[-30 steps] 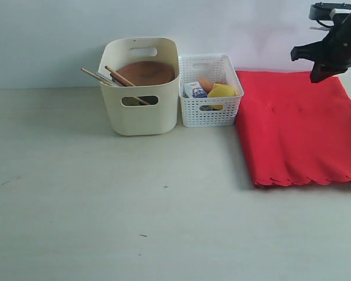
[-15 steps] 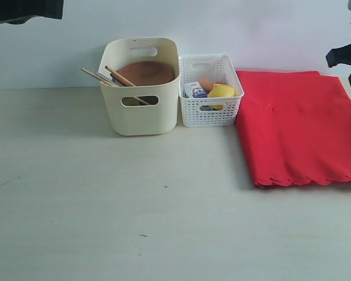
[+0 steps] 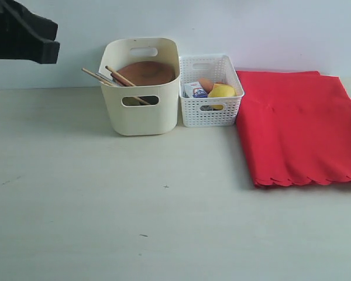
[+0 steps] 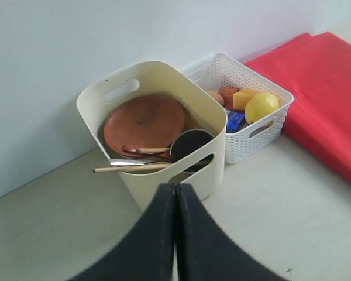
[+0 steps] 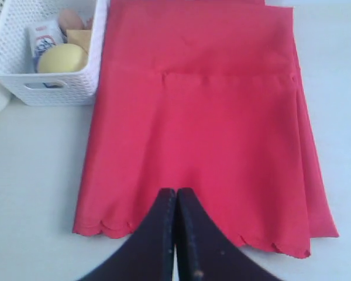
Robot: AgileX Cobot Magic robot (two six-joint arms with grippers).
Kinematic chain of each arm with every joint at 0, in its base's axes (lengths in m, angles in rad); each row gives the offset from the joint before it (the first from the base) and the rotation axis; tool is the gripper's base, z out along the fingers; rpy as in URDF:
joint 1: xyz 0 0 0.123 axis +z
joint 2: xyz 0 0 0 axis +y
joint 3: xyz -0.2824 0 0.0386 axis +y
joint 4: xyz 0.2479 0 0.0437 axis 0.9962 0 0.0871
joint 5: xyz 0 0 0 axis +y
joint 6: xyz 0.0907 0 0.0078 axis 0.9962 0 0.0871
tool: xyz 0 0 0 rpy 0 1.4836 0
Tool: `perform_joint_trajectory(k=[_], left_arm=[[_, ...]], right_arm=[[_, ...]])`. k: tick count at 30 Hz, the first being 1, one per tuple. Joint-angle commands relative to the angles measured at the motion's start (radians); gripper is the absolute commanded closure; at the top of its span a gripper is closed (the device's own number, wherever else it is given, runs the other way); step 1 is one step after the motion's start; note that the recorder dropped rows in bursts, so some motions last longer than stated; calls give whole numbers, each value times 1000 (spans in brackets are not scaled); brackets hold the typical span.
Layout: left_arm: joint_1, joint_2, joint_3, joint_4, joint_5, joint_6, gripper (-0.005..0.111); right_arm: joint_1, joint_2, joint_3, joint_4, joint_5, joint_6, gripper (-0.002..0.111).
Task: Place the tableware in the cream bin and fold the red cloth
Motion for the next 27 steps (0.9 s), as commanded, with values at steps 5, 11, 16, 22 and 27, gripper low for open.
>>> perform_joint_trajectory(k=[5,11,16,22,27], left_arm=[[-1,-198,154,1,-115,-5,107],[-1,-379,258,-4,-150,-57,107],[-1,-547,347,-4,-167,-90,107],[-1,-689,480,-4,-292,-90,107],[-1,-755,495,-4,-259,-90,107]], right_arm=[[122,-363,152,34,-29,-39,108],[139,-604,236,40,-36,-39,108],[139,-718,308,40,-56,-39,108],[139,-745,350,47,-107,-39,108],[139,-745,350,65,-97,-35,108]])
